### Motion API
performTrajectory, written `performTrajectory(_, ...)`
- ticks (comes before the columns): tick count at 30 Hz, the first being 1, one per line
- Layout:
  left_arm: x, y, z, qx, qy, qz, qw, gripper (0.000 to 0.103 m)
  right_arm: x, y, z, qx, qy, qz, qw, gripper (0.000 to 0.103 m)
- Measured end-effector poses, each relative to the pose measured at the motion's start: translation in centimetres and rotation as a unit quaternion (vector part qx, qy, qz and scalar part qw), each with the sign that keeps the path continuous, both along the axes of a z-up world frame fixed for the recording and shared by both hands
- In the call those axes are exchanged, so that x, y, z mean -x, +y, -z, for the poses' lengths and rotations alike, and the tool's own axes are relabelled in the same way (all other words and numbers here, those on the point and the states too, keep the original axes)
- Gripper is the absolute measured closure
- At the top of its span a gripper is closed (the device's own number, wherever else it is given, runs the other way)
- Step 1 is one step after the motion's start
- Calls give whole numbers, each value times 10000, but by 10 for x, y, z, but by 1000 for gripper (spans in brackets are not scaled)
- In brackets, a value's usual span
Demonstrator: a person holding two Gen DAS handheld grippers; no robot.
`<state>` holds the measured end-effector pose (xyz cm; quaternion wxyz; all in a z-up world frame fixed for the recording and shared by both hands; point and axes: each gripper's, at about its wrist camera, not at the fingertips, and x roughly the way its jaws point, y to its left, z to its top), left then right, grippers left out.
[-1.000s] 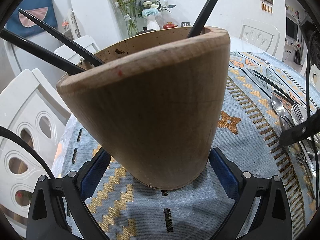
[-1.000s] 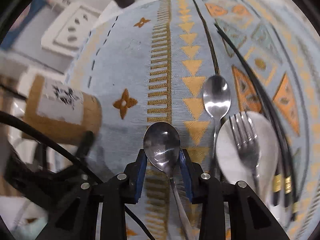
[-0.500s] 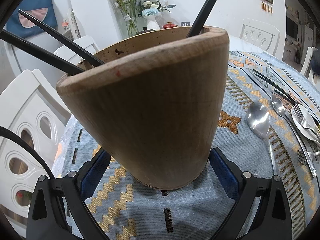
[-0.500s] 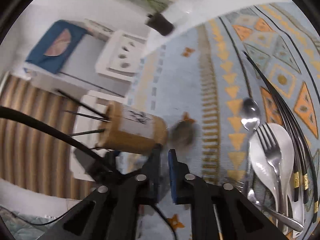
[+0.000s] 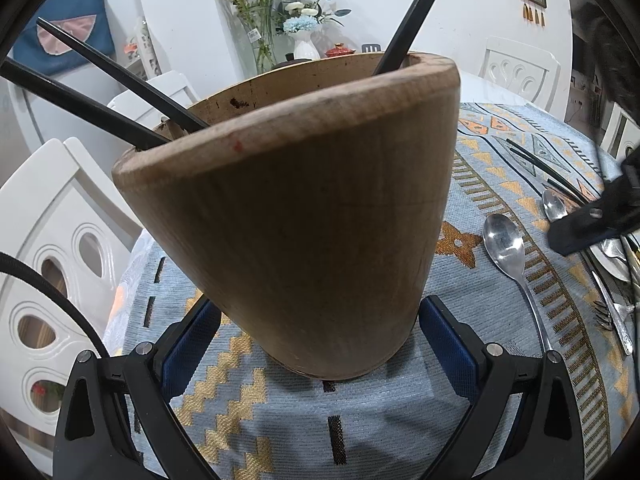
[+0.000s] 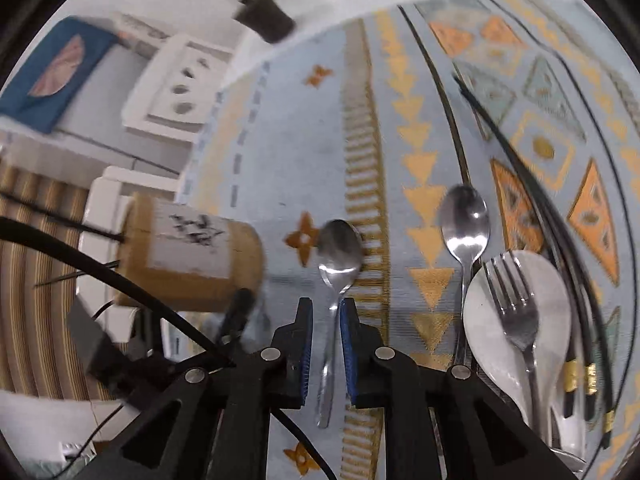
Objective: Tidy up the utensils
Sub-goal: 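Lift the silver spoon with the right gripper over the wooden cup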
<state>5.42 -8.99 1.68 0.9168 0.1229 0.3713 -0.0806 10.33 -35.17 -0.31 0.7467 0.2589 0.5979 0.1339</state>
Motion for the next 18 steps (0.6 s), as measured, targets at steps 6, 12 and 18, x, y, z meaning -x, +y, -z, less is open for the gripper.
performTrajectory(6,0,1,-1,10,8,0,10000,3,-33,16,10,318,-103,-117,9994,57)
performTrajectory(12,0,2,-1,32,15,-6,10000,3,-35,59,10,1788,-427,-737,9802,82)
performTrajectory(18,0,2,-1,38,17,-6,10000,3,-33,56,-5,1651,-321,-576,9841,99)
